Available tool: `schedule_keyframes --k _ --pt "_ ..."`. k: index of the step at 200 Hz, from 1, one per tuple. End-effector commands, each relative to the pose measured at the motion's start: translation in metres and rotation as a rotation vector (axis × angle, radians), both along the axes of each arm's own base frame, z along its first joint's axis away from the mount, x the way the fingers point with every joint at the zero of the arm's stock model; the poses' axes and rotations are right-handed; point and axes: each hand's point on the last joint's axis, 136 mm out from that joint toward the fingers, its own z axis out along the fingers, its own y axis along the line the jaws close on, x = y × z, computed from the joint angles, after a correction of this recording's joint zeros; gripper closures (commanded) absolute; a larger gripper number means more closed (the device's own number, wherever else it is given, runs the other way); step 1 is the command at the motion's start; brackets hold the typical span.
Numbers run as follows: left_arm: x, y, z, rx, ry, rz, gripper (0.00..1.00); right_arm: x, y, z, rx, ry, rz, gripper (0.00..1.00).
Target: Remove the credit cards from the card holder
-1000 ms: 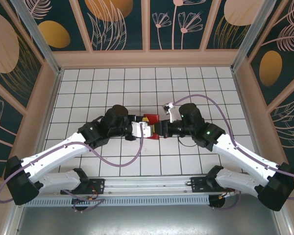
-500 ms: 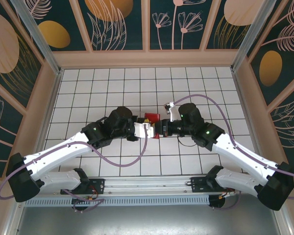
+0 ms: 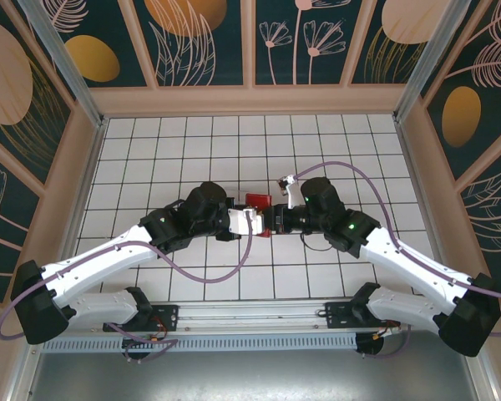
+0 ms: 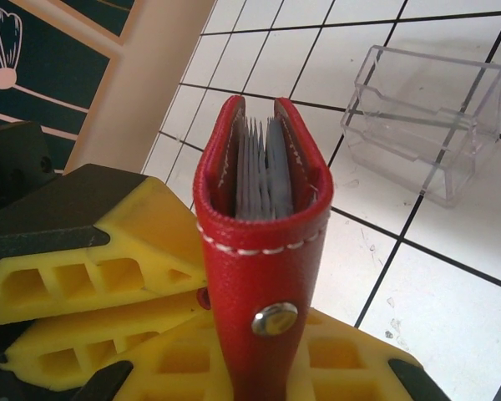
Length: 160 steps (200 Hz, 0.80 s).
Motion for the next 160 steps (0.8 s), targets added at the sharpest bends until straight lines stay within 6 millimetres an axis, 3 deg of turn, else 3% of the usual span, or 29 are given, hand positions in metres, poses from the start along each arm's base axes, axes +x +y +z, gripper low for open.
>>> schedule_keyframes --k 1,160 --pt "0.004 0.007 0.004 -0.007 0.007 0.060 0.90 -0.005 0.011 0.037 0.091 -0.069 0.043 1.00" --pt "-0.002 0.039 0.007 -0.072 0.016 0.181 0.96 -0.002 -0.005 0.026 0.041 -0.060 -0.034 1.00"
